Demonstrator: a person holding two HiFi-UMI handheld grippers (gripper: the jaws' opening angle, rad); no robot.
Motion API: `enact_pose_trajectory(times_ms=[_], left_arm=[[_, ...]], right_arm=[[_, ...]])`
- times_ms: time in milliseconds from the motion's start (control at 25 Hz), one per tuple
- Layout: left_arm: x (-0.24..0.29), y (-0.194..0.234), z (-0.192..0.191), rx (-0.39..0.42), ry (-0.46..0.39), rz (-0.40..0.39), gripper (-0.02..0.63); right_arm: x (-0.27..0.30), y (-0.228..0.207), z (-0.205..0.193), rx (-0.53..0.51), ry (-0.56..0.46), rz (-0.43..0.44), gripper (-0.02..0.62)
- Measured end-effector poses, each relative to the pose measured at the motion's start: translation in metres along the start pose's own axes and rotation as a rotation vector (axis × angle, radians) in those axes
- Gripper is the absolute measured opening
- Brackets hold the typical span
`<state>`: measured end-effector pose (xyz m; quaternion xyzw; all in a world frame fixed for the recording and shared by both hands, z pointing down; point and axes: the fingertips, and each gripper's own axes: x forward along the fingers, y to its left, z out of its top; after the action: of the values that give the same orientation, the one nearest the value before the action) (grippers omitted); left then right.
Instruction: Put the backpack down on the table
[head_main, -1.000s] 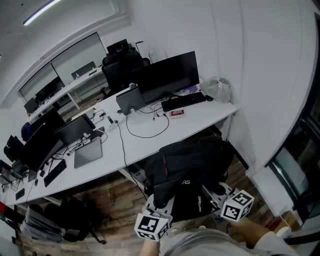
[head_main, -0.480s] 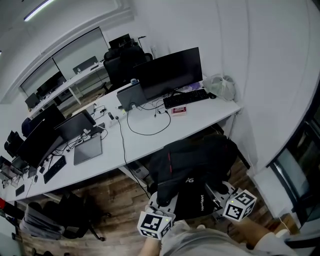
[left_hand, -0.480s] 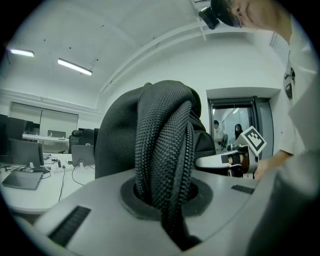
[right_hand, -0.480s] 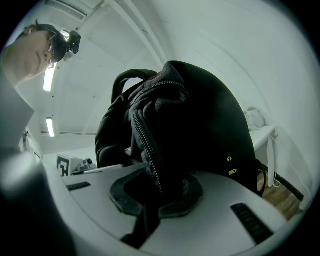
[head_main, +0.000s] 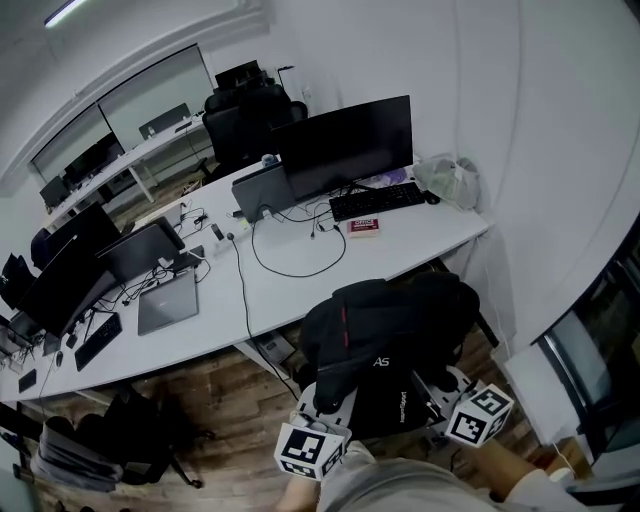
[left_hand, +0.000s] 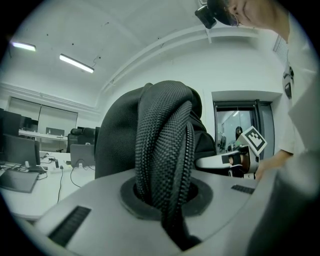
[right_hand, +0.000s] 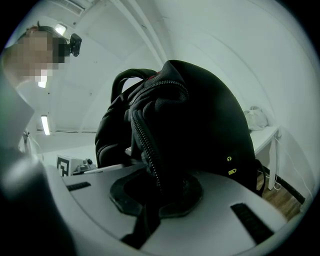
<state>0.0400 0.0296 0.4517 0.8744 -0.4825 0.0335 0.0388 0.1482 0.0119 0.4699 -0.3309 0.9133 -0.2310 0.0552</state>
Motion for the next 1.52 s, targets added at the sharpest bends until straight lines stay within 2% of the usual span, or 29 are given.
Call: enact_pose_trajectory(times_ms=[360,880,1240,1520], left_arm=[[0.028,0.071,0.005,-0.015,0.006,-0.013,0.026],[0.044,0.167,0.010,-0.008,-0.003,-0.038,0.025],[0.036,0.207,0.015,-0.008,-0.021,-0.012,0.025],[0.046,0.230,0.012,-0.019,-0.008,0.018,0.025]], right_arm=[[0.072,-0.016,0.012,-0.002,0.005,-0.027,0.025],[0.168,-0.016,0.017,0.018,-0.005,-0.034,0.025],[0.210,-0.004,0.016,0.029,0.009,-0.016,0.025],[0.237,-0.013,0.019,0.035,0.027,0.007,0.025]])
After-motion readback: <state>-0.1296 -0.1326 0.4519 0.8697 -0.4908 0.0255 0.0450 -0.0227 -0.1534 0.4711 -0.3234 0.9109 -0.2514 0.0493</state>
